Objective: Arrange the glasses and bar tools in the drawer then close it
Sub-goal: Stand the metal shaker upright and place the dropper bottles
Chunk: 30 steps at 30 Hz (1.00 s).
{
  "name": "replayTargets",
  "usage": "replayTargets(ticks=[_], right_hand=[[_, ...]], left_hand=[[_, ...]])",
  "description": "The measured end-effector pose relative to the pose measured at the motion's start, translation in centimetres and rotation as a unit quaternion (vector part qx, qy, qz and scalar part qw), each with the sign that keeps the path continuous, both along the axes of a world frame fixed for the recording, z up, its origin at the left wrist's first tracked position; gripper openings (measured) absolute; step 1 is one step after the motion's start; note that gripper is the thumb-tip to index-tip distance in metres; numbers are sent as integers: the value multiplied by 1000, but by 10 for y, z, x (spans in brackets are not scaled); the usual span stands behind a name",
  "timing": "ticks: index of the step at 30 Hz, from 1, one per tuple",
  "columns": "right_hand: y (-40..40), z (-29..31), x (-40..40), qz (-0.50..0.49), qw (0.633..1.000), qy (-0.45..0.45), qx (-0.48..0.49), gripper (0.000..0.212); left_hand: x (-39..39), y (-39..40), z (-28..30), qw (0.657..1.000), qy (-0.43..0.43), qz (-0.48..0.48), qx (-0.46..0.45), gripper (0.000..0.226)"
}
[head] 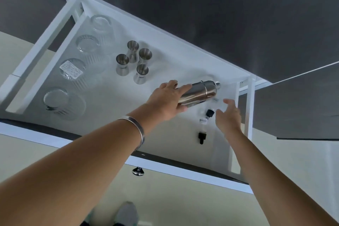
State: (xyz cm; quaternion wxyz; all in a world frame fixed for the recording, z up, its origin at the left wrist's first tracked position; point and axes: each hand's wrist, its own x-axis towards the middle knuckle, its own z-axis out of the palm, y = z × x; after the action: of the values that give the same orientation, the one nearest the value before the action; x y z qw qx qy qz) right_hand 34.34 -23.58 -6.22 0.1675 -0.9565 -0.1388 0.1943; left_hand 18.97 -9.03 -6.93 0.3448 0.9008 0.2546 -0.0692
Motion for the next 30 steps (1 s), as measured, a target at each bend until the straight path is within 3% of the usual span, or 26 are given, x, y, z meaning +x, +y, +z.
replayTargets(ticks=[5,11,20,23,28,30], right_hand=[[-13,-20,-13,147,982,105,-60,88],[-22,-18,-29,122,986,93,-59,61],[-13,-8,-76,79,957,278,0,49],[-6,-12,-86,101,949,298,10,42],[8,-3,-93,114,912,392,30,40],[10,4,-87,126,945,298,55,27]], left_hand=[[1,0,-5,999,9,48,-22,73],[-6,-7,-1,995,30,79,-60,79],[-6,11,3,994,22,48,-98,79],[-3,18,3,994,25,28,-101,81],[3,30,0,994,30,-13,-106,80],[6,33,1,995,24,-35,-94,77]])
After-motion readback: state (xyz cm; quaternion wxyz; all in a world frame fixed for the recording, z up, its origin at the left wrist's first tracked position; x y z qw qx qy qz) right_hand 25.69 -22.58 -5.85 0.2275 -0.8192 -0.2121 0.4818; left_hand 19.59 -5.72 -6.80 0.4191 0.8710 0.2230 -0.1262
